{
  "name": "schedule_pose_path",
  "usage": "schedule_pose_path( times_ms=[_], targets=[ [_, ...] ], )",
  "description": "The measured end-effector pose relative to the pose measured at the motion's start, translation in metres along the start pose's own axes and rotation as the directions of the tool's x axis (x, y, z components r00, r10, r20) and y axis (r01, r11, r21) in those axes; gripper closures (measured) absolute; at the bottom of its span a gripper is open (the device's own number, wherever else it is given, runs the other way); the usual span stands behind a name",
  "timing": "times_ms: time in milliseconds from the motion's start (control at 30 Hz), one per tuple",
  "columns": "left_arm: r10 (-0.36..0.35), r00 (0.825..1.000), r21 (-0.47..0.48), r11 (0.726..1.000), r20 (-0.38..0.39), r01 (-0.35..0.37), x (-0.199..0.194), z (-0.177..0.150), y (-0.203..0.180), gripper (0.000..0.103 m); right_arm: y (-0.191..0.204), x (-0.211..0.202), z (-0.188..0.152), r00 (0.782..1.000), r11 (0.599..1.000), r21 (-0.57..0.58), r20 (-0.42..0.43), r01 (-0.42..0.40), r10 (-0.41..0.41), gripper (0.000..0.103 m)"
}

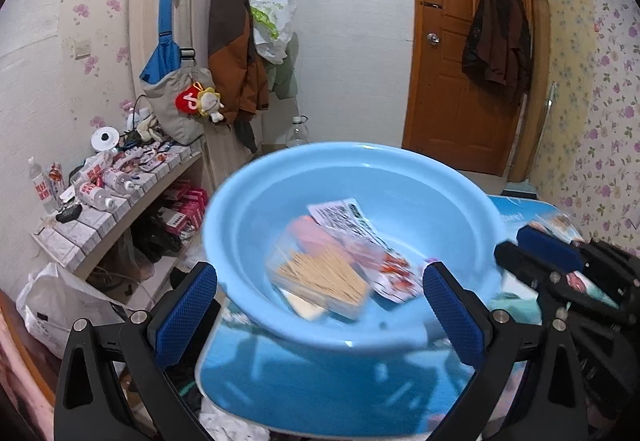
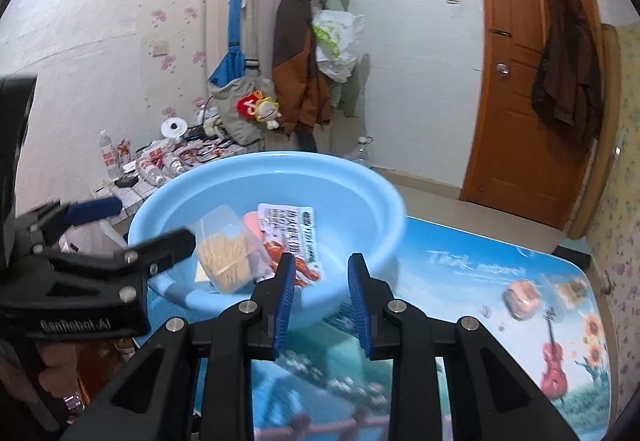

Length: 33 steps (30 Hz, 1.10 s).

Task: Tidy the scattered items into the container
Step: 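Withdraw both grippers from the basin back over the table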

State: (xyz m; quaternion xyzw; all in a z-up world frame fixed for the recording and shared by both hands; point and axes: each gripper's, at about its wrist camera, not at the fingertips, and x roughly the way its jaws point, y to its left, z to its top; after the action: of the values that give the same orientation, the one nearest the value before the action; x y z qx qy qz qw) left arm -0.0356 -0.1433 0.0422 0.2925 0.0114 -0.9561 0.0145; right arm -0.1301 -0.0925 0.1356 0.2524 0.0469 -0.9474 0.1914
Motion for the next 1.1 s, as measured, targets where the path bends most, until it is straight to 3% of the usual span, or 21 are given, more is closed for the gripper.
schedule_pose_path(
  times_ms=[300,433,567,700,1100],
  targets=[
    [-0.058,0.998,0.064,0.996,-0.007,0.058,-0.025,-0.016,-0.053,0.0,-0.03,-0.056,-0.018,0.996,0.993,0.077,0.024,0.085,-0.087,0.07],
    [-0.081,0.997,0.081,0.993,-0.017,0.083,-0.035,-0.021,-0.069,0.0,-0.043,-0.073,-0.029,0.993,0.986,0.117,0.014,0.117,-0.119,0.058],
    [-0.098,0.995,0.115,0.988,-0.027,0.1,-0.042,-0.024,-0.086,0.0,-0.059,-0.09,-0.038,0.989,0.977,0.158,0.016,0.141,-0.146,0.057],
    [-0.108,0.994,0.138,0.984,-0.022,0.11,-0.048,-0.025,-0.102,0.0,-0.078,-0.109,-0.047,0.984,0.965,0.2,0.021,0.168,-0.175,0.05],
    [-0.133,0.988,0.211,0.966,-0.083,0.148,-0.042,-0.037,-0.151,0.0,-0.119,-0.128,-0.074,0.974,0.931,0.288,-0.029,0.223,-0.225,0.049]
  ],
)
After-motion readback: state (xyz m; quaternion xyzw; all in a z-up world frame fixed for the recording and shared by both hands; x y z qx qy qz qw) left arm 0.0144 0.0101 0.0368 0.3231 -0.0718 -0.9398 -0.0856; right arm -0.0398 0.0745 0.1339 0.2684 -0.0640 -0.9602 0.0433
